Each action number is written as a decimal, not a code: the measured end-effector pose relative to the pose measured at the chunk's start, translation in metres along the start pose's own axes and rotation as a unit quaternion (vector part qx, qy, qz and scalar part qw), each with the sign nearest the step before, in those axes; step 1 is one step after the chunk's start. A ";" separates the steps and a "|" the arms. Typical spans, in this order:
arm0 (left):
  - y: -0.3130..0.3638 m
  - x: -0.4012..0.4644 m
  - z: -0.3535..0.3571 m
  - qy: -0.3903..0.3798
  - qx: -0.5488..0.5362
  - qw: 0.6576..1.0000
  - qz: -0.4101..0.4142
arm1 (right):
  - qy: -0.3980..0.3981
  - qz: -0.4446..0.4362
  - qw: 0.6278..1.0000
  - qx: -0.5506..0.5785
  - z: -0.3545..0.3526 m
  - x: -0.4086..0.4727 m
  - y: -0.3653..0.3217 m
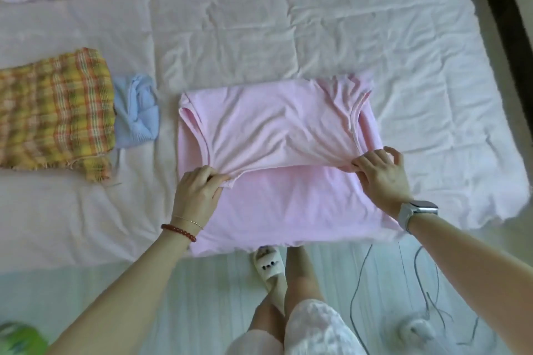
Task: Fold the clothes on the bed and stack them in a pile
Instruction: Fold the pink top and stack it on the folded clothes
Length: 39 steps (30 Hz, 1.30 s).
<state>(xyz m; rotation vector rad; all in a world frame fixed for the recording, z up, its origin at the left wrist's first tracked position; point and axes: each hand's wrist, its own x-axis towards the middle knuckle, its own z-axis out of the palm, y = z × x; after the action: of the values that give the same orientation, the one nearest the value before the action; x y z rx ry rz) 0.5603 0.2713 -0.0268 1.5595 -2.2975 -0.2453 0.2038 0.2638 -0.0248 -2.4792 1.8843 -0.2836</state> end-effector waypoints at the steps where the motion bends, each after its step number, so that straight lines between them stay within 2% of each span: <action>1: 0.008 -0.018 -0.002 -0.012 -0.004 1.000 0.005 | -0.009 0.001 1.000 -0.002 -0.003 -0.022 -0.003; 6: 0.043 -0.090 0.001 -0.131 -0.004 0.991 -0.019 | -0.098 0.000 0.995 -0.022 -0.003 -0.110 -0.014; 10: 0.055 -0.116 0.018 -0.234 0.023 0.971 -0.043 | -0.165 0.034 0.985 -0.030 0.003 -0.136 -0.023; 11: 0.057 -0.119 0.023 -0.283 0.024 0.956 -0.069 | -0.211 0.046 0.976 -0.031 0.006 -0.136 -0.025; 13: 0.055 -0.123 0.037 -0.368 0.042 0.921 -0.118 | -0.344 0.086 0.933 -0.053 0.012 -0.138 -0.027; 15: 0.052 -0.117 0.046 -0.403 0.060 0.903 -0.137 | -0.402 0.119 0.907 -0.040 0.020 -0.139 -0.026; 17: 0.050 -0.101 0.051 -0.373 0.050 0.914 -0.149 | -0.368 0.148 0.918 0.000 0.024 -0.128 -0.025; 21: 0.046 -0.046 0.055 -0.281 0.029 0.943 -0.175 | -0.225 0.225 0.942 0.104 0.027 -0.075 -0.017; 25: 0.047 0.022 0.070 -0.285 0.041 0.945 -0.157 | -0.147 0.267 0.942 0.143 0.034 -0.005 0.010; 30: 0.055 0.103 0.101 -0.268 0.053 0.955 -0.119 | -0.052 0.372 0.894 0.243 0.046 0.078 0.055; 33: 0.061 0.131 0.118 -0.300 0.065 0.943 -0.130 | -0.104 0.436 0.848 0.284 0.053 0.112 0.071; 35: 0.062 0.137 0.128 -0.327 0.077 0.929 -0.157 | -0.153 0.441 0.847 0.254 0.060 0.121 0.078; 37: 0.060 0.137 0.134 -0.349 0.081 0.916 -0.178 | -0.120 0.462 0.842 0.252 0.062 0.121 0.089; 39: 0.058 0.135 0.137 -0.363 0.087 0.910 -0.183 | -0.062 0.498 0.816 0.286 0.059 0.116 0.103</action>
<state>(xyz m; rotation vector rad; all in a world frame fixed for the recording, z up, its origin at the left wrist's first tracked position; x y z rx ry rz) 0.4135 0.1615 -0.1084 2.2869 -2.5589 -0.8681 0.1448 0.1186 -0.0800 -0.9237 2.2662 -0.5093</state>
